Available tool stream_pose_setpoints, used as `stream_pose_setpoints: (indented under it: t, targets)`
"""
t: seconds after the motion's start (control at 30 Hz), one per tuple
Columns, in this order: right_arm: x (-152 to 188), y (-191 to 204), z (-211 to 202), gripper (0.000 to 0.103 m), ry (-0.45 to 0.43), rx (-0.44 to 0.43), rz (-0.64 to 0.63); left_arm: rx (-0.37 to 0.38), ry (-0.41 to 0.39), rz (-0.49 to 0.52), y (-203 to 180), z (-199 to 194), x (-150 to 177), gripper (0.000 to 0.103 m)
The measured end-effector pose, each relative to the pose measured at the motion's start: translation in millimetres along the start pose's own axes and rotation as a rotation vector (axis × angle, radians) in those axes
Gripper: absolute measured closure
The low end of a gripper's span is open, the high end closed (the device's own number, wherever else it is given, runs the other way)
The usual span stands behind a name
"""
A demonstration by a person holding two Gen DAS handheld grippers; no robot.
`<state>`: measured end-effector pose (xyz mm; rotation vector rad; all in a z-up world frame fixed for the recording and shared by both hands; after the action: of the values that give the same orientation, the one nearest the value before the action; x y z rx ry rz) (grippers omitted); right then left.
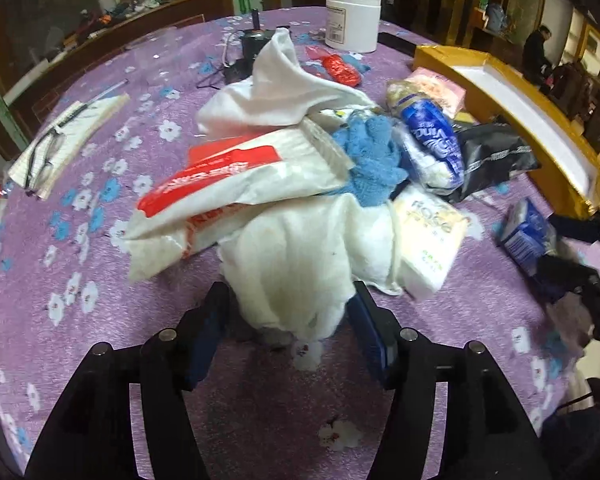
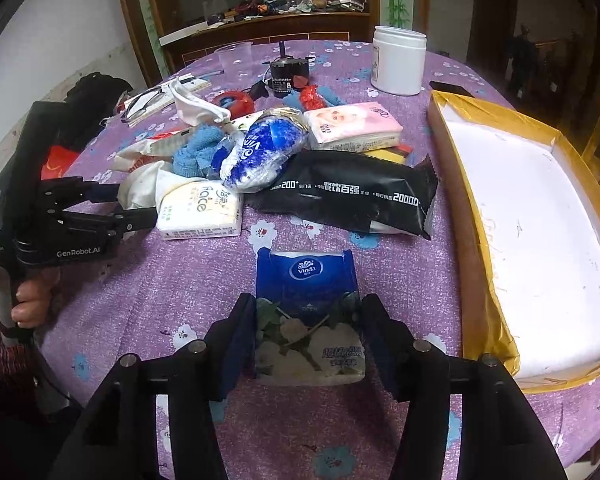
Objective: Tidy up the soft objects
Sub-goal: 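Carry the white towel and blue tissue pack over the white tray with both tools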
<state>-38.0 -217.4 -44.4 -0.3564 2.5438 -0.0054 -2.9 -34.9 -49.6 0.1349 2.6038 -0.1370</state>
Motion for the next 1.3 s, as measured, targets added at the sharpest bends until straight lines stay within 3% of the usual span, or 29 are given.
stream_pose_setpoints:
  t: [0.17, 0.2, 0.33, 0.43, 0.53, 0.9, 1.1, 1.3]
  targets:
    - [-0.4, 0.5, -0.9, 0.050, -0.005, -0.013, 0.009, 0.008, 0.021, -0.042, 3.3, 3.3, -3.2, 0.047]
    - [-0.6, 0.1, -1.5, 0.049, -0.006, -0.018, 0.013, -0.001, 0.018, -0.043, 4.2, 3.2, -4.1, 0.056]
    - [0.8, -3.4, -2.8, 0.046, -0.009, -0.014, 0.013, -0.003, 0.014, -0.061, 6.4, 3.2, -7.0, 0.074]
    - [2.8, -4.4, 4.3, 0.049, 0.012, -0.024, 0.026, 0.007, -0.001, -0.072, 7.4, 0.0, -8.5, 0.083]
    - [2.7, 0.7, 3.0, 0.053, 0.012, -0.031, 0.023, 0.024, -0.028, -0.056, 3.5, -10.1, -9.0, 0.084]
    - [-15.3, -12.0, -48.4, 0.053, -0.131, -0.073, 0.062, 0.115, -0.156, 0.032, -37.1, -67.6, -28.8, 0.084]
    - [-24.1, -49.9, -66.0, 0.053, -0.166, -0.021, 0.126, 0.192, -0.167, 0.063, -79.9, -77.5, -60.8, 0.084]
    - [-35.4, -113.3, -81.8, 0.053, -0.179, 0.050, 0.244, 0.260, -0.155, 0.107, -137.6, -76.2, -93.7, 0.084]
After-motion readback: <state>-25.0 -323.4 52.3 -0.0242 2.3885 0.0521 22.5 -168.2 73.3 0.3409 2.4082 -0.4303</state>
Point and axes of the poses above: each gripper's, at about its wrist camera, not at the fingertips, and z roughly the way its jaws point, y to its left, x to its underside, the point moved 8 cm from there along z, roughly the way its jaws point, and after that the axes turned 10 degrees about -z, right-handed, at the moved point
